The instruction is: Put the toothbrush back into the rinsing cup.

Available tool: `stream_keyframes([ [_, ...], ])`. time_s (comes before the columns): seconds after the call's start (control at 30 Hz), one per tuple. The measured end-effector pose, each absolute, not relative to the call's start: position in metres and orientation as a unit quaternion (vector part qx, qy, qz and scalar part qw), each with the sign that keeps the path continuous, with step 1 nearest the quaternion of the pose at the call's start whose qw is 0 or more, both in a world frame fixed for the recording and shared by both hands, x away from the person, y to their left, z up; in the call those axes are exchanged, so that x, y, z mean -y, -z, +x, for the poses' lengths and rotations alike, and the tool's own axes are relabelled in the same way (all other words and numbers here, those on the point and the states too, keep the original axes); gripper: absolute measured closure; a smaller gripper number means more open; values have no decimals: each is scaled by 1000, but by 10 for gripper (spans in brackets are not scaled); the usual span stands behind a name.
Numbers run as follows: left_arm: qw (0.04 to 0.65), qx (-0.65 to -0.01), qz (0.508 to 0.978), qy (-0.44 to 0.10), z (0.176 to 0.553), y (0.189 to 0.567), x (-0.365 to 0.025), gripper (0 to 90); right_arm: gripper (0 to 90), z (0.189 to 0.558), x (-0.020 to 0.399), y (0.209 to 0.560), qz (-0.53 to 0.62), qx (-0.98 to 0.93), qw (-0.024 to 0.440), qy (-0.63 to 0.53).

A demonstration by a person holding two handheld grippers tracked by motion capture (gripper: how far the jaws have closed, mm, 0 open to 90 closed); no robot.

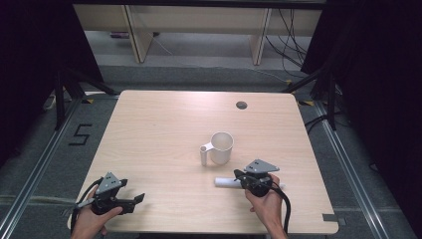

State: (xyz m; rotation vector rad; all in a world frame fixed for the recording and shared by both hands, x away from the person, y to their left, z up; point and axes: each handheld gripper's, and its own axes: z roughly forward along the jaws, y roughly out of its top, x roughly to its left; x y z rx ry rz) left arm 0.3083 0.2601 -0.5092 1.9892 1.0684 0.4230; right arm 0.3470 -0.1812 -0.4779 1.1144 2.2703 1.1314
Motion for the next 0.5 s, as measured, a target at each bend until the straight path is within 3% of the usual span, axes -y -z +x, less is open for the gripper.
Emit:
stream_keyframes([
  [0.5,412,-423,789,-168,308,509,-260,148,900,363,149,488,384,-824,182,-375],
])
